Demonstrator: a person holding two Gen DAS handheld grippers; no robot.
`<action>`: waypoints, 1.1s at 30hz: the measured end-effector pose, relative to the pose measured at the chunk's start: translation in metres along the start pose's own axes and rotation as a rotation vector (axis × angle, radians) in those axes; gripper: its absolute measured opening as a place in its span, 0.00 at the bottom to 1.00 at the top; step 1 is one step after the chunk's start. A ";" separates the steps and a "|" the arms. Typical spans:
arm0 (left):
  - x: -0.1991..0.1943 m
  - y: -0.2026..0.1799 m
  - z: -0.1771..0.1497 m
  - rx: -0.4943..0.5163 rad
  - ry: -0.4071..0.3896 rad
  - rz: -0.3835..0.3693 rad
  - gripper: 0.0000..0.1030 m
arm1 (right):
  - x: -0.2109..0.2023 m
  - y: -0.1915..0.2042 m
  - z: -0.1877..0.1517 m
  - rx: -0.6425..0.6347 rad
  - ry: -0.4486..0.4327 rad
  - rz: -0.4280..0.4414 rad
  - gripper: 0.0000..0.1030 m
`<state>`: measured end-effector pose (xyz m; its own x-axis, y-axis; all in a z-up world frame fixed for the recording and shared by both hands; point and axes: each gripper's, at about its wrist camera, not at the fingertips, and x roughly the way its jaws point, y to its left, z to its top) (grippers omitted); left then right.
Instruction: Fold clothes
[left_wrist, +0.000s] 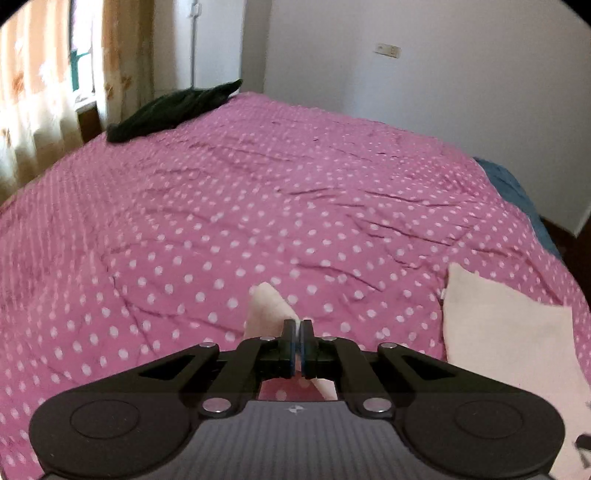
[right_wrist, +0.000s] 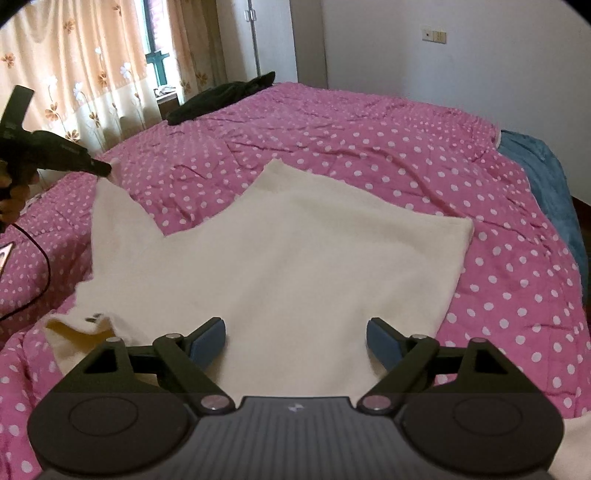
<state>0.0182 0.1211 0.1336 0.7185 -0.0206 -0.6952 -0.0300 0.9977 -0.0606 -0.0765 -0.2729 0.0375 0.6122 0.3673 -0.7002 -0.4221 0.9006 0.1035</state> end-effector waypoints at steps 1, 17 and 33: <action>-0.005 -0.004 0.003 0.024 -0.024 0.020 0.03 | -0.002 0.001 0.001 -0.003 -0.003 0.006 0.84; 0.000 -0.032 -0.016 0.112 0.037 0.035 0.07 | -0.015 0.032 0.004 -0.079 -0.034 0.116 0.84; 0.036 -0.042 -0.048 0.092 0.146 -0.014 0.23 | -0.072 -0.003 -0.027 0.090 -0.098 -0.029 0.82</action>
<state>0.0120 0.0754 0.0765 0.6096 -0.0367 -0.7918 0.0473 0.9988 -0.0099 -0.1372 -0.3079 0.0685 0.6874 0.3576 -0.6321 -0.3442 0.9268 0.1500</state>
